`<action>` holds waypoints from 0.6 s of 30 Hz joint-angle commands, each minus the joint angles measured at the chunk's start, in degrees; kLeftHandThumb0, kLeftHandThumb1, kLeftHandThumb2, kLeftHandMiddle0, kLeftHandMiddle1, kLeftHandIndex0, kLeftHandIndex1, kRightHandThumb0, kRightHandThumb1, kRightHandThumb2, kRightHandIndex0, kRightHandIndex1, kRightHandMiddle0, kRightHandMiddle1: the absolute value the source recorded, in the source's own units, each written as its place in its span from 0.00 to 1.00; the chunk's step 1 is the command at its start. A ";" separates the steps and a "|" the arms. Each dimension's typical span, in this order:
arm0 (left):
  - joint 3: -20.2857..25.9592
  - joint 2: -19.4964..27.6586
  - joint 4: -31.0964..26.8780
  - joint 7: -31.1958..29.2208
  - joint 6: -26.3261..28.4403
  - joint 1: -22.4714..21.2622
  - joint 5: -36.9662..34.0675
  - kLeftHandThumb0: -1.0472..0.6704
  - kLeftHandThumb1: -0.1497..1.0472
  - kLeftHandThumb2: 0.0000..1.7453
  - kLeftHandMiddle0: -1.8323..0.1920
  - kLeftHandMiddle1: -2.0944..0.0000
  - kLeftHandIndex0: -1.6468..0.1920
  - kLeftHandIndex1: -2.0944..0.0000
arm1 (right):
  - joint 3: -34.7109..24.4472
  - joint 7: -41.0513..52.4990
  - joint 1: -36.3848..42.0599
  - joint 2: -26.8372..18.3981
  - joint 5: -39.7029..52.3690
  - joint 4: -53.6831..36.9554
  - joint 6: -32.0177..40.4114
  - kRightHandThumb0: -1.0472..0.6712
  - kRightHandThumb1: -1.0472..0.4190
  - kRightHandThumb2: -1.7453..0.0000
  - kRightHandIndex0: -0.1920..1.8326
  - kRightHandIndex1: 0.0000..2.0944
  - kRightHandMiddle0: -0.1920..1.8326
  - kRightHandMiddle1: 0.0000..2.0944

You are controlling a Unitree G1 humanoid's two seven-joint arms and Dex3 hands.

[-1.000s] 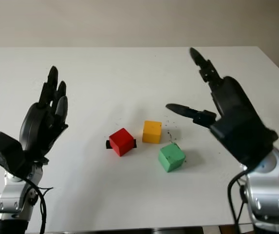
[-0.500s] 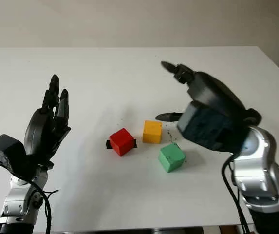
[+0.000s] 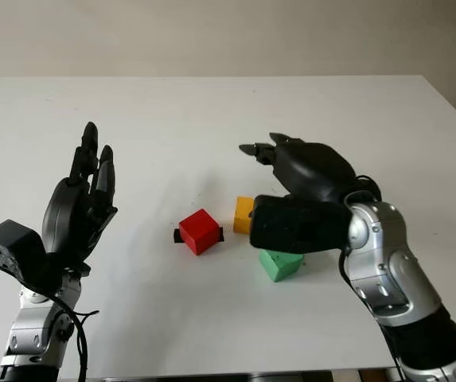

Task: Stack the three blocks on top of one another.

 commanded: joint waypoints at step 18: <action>-0.77 -0.86 -1.73 1.35 0.23 0.95 1.97 0.19 1.00 0.31 0.97 0.97 0.99 0.98 | 0.93 4.98 0.31 0.21 -2.05 2.27 -3.15 0.25 0.05 0.97 0.14 0.03 0.26 0.03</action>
